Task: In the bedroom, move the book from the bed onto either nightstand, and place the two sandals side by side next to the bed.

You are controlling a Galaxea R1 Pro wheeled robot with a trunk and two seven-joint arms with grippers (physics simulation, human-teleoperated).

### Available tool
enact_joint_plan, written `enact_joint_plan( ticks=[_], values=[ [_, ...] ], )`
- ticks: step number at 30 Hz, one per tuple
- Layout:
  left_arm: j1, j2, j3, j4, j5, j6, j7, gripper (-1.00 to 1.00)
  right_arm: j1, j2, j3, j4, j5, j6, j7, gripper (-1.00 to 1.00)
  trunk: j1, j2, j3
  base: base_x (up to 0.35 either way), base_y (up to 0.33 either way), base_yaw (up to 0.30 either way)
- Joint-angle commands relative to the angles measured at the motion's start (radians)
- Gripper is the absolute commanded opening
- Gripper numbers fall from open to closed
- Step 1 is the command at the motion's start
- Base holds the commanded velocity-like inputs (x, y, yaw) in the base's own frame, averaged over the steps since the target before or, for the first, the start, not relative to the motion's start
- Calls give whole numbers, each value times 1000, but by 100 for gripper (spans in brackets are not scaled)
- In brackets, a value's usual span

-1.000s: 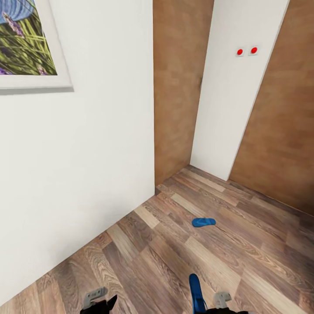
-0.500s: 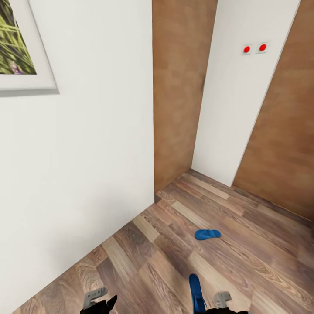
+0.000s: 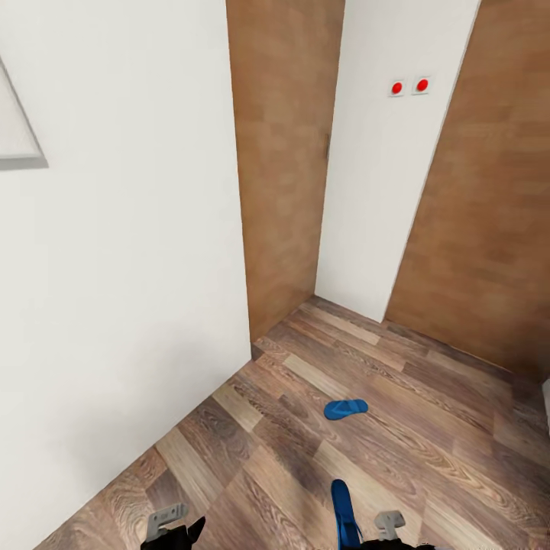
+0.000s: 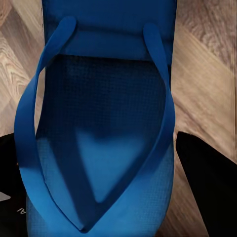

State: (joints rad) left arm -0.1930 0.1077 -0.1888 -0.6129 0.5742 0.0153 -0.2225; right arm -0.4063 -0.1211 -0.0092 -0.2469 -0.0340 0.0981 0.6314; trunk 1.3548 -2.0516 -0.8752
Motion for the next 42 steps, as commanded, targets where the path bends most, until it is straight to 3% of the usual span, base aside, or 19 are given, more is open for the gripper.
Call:
enact_joint_plan(
  ticks=[1, 16, 20, 22, 23, 24, 26, 42],
  values=[
    [0, 1, -4, -1, 10, 2, -1, 100, 0, 0, -2, -2, -4, 10, 5, -100, 0, 0, -1, 1, 0, -222],
    [0, 1, -11, -2, 9, 5, -3, 100, 0, 0, -2, -2, -4, 10, 5, -100, 0, 0, -1, 0, 0, -206],
    [0, 2, -91, -1, 10, 7, -3, 100, 0, 0, -2, -2, -4, 10, 5, -100, 0, 0, -1, 0, 0, -201],
    [0, 2, -146, -1, 10, 7, -3, 100, 0, 0, -2, -2, -4, 10, 5, -100, 0, 0, -1, 0, 0, -201],
    [0, 3, -198, -1, 11, 8, -2, 100, 0, 0, -2, -2, -4, 10, 5, -100, 0, 0, -1, 0, 0, -201],
    [0, 3, -225, -1, 11, 8, -1, 100, 0, 0, -2, -2, -4, 10, 5, -100, 0, 0, -1, 0, 0, -201],
    [0, 3, -254, -1, 12, 7, 1, 100, 0, 0, -2, -2, -4, 10, 5, -100, 0, 0, -1, 0, 0, -200],
    [0, 5, -273, 3, 11, -2, 8, 100, 0, 0, -2, -2, -4, 10, 5, -100, 0, 0, -1, 0, 0, -188]
  ],
)
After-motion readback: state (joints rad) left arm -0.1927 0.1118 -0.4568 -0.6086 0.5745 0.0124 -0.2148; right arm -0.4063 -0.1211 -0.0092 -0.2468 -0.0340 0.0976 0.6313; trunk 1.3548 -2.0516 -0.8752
